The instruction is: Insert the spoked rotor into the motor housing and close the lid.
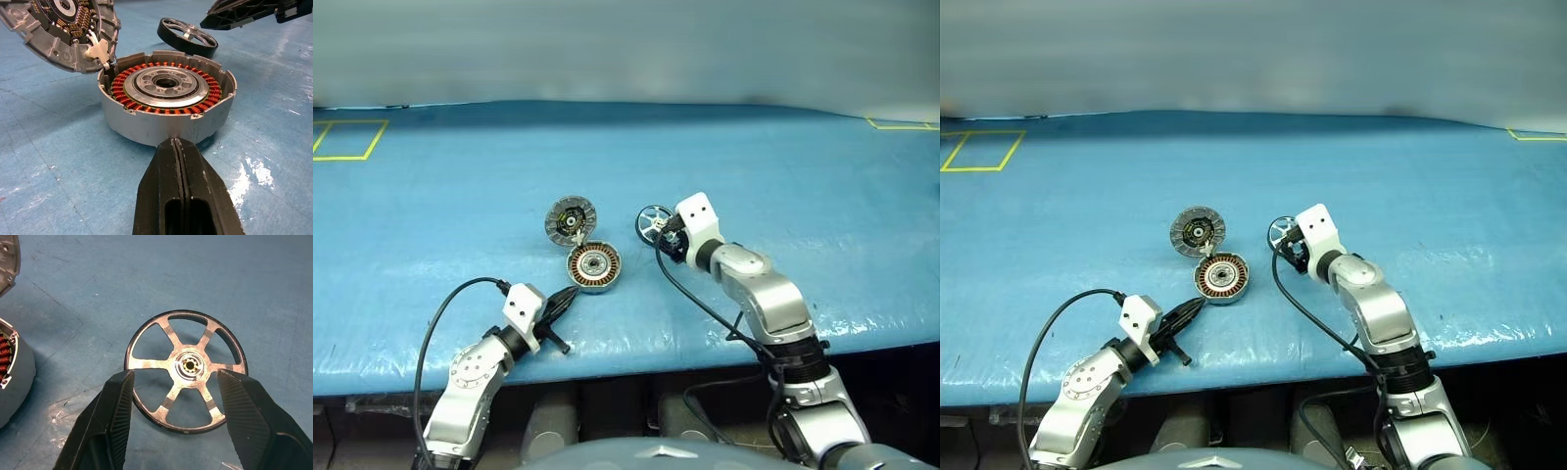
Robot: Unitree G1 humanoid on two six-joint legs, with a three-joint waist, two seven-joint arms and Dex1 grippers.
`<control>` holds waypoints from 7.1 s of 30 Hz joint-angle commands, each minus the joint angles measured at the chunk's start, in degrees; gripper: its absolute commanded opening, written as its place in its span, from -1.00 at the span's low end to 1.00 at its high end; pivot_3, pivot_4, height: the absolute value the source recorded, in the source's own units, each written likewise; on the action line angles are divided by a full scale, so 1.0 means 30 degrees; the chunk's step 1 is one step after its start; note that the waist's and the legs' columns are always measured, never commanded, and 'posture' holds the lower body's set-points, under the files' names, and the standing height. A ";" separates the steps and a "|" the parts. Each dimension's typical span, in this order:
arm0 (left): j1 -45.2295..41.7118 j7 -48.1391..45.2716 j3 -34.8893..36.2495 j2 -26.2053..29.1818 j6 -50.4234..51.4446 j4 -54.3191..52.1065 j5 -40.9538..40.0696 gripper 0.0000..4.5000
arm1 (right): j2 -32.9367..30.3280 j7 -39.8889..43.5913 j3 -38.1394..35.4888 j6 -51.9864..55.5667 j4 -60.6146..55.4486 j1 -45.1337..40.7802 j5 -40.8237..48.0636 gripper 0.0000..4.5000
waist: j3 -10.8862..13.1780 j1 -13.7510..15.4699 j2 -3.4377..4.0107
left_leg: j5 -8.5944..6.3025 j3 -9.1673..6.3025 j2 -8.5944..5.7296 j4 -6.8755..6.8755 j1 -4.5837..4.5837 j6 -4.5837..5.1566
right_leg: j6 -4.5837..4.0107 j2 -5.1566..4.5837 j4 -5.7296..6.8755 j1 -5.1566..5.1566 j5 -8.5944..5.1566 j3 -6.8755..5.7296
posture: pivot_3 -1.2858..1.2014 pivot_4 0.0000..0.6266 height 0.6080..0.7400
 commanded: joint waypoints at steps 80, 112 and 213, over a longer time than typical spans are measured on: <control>0.1458 -0.0182 0.0020 -0.0019 -0.1680 -0.0359 -0.0052 -1.00 | 0.3228 -0.4194 -0.0755 0.4240 0.1701 -0.3443 -0.1680 0.42 | 0.0033 -0.0047 0.0073 | -0.0006 0.0006 0.0029 -0.0030 0.0091 -0.0007 | -0.0034 0.0016 0.0007 0.0065 -0.0017 0.0012 | 0.03 -0.52 1.00; 0.1300 -0.0101 -0.0017 0.0049 -0.1471 -0.0244 0.0138 -1.00 | 0.1823 -0.2352 -0.0036 0.3504 0.2503 -0.3266 -0.1529 -0.37 | 0.0031 -0.0161 0.0072 | -0.0006 -0.0002 0.0047 -0.0026 0.0116 -0.0008 | -0.0036 0.0015 0.0008 0.0083 -0.0019 0.0009 | 0.03 -0.52 1.00; 0.1111 0.0167 -0.0128 -0.0017 -0.2074 0.0048 0.0409 -1.00 | 0.0343 0.3283 0.6304 0.5706 -0.2912 -0.3736 0.1264 0.65 | 0.0047 -0.0107 0.0088 | -0.0005 -0.0009 0.0018 0.0006 0.0041 -0.0009 | -0.0056 0.0038 0.0035 0.0021 -0.0025 -0.0001 | 0.03 -0.52 1.00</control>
